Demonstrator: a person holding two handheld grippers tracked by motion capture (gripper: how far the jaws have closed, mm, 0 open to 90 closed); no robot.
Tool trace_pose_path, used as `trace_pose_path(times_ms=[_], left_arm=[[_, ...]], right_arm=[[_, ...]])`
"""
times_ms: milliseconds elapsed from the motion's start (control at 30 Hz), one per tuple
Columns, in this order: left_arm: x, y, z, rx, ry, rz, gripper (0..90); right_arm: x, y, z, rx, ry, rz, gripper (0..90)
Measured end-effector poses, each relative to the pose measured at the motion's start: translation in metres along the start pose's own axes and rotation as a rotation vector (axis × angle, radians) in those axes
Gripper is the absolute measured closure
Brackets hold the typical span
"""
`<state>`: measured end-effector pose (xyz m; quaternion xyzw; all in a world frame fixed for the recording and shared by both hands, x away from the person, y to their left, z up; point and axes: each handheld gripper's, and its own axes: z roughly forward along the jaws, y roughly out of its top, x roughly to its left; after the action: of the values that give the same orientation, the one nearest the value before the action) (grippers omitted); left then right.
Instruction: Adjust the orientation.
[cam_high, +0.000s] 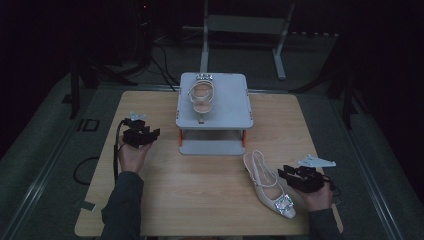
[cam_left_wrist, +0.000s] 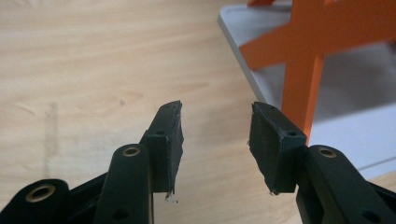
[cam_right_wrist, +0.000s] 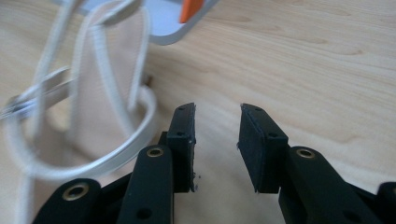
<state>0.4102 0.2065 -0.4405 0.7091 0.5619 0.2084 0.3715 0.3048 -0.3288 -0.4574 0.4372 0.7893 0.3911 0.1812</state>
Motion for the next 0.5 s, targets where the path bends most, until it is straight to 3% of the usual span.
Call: trace_pose_path(times_ms=[100, 267, 500], left_arm=[[0.0, -0.009, 0.005, 0.012, -0.002, 0.028, 54.1], [0.001, -0.026, 0.015, 0.033, -0.001, 0.029, 53.8], [-0.001, -0.043, 0.022, 0.033, 0.001, 0.014, 53.9]], right_arm=[[0.006, -0.004, -0.007, -0.004, 0.013, -0.006, 65.5], [0.021, -0.015, -0.016, -0.003, 0.064, -0.03, 59.0], [0.023, -0.019, -0.012, 0.048, 0.062, -0.06, 65.0]])
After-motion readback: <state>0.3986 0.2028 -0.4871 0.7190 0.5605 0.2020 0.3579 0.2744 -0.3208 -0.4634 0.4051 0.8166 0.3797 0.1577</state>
